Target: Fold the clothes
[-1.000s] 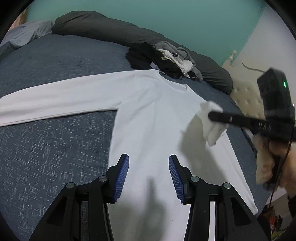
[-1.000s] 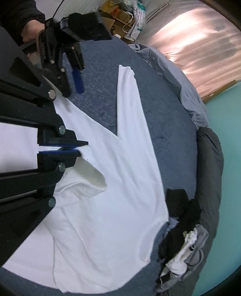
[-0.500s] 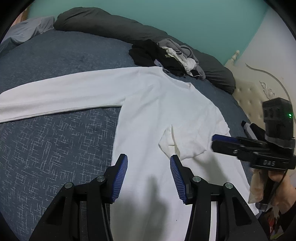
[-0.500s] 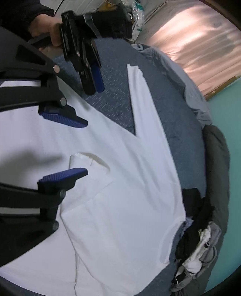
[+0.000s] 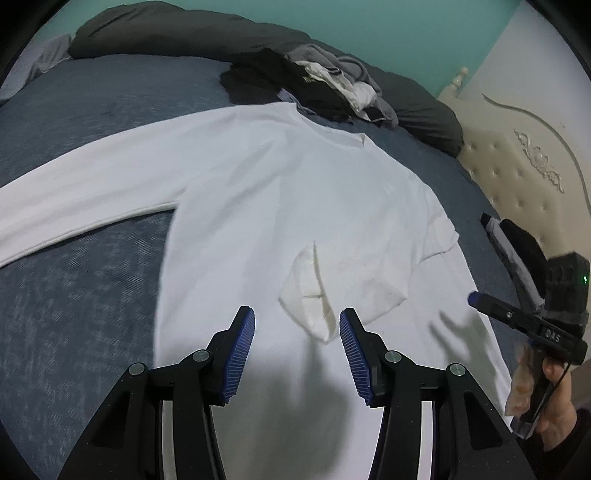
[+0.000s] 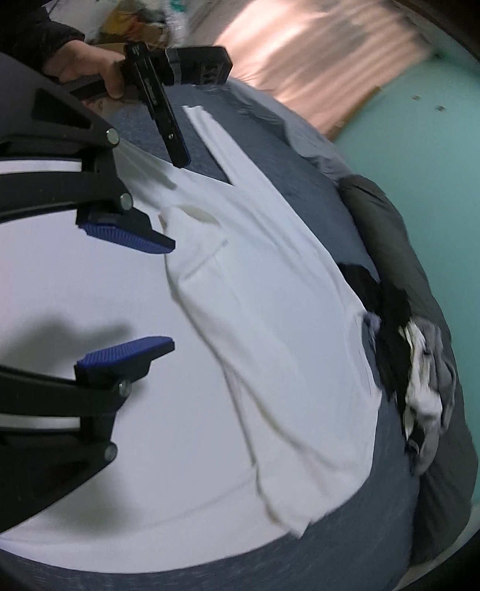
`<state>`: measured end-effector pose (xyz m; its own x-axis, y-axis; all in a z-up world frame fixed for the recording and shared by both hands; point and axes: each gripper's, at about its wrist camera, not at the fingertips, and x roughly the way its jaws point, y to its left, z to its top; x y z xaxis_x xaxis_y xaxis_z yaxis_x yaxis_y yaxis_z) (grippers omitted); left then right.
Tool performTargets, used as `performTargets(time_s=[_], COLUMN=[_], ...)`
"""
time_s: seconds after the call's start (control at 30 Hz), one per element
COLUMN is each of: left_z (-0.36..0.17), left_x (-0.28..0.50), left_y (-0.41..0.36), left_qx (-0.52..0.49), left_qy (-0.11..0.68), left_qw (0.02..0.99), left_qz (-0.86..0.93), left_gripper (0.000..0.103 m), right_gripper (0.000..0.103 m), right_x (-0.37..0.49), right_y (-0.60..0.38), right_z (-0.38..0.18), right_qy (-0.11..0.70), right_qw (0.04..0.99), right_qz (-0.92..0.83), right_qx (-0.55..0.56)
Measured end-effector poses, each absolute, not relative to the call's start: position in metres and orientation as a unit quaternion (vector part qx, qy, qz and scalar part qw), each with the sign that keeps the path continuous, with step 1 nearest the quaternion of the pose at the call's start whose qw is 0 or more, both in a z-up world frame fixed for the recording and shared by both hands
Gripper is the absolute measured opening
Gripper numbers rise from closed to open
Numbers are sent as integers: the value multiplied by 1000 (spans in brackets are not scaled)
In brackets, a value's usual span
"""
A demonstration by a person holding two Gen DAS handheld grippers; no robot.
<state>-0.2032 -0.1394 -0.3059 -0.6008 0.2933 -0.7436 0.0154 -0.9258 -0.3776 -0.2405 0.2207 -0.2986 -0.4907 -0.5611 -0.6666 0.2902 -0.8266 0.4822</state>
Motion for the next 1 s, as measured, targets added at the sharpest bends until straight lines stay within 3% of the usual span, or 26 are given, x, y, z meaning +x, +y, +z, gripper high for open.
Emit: performTargets(time_s=[0.33,0.43,0.5,0.57,1.0], left_z=[-322,-328,-332,-335,-307], left_x=[-240,-244,-245,-244,-205], left_y=[-122,-116,-111,-106,-129], left_qx=[-462,-471,-478,-484,-451], left_qy=[-148,-136,-125,-113,-108], left_qw=[63,63,65,68,61], left_qz=[872,870,867,865,884], left_gripper=[48,30,12,3,1], right_gripper=[52,52,52,52,53], right_x=[-240,-240,-239,-237,-235], right_y=[284,290,292,293,291], right_z=[-329,-331,-332,-332,-330], right_qy=[-268,-280,-282,-288,-296], right_qw=[211,210,212,213,217], right_qz=[-838,-836,-836,-834,-833], right_qx=[425,422,421,419,413])
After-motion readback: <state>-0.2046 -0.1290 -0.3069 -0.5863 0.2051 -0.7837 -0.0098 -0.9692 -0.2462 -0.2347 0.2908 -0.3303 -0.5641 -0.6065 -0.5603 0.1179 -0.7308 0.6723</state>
